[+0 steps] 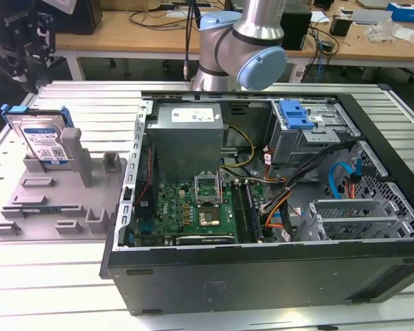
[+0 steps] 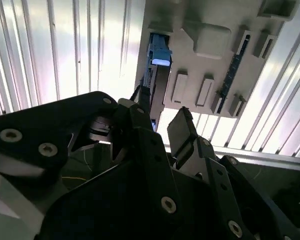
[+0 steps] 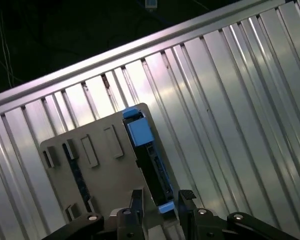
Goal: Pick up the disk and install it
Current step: 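Pick up the disk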
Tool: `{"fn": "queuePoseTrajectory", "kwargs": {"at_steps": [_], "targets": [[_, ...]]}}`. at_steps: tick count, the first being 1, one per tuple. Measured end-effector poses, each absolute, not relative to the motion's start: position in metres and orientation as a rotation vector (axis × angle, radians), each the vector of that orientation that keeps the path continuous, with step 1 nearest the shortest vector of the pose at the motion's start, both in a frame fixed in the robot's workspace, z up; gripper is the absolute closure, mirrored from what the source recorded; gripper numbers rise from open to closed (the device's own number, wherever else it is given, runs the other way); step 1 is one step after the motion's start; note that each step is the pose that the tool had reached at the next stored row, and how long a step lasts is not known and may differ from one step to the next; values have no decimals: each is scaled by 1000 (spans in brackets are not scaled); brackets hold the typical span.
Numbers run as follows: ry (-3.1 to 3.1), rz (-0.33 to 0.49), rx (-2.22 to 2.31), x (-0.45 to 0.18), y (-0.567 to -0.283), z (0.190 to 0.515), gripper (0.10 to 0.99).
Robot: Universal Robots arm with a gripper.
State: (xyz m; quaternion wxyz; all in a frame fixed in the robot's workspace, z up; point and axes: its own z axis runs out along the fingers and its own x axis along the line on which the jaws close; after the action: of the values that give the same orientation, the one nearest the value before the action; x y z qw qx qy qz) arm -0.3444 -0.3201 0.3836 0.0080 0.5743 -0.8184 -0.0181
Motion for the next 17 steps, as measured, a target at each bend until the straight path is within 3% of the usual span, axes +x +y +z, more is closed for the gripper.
{"fn": "queuePoseTrajectory", "kwargs": {"at_steps": [17], "targets": [[-2454,-9,1948,-346,-314,381,663]]}}
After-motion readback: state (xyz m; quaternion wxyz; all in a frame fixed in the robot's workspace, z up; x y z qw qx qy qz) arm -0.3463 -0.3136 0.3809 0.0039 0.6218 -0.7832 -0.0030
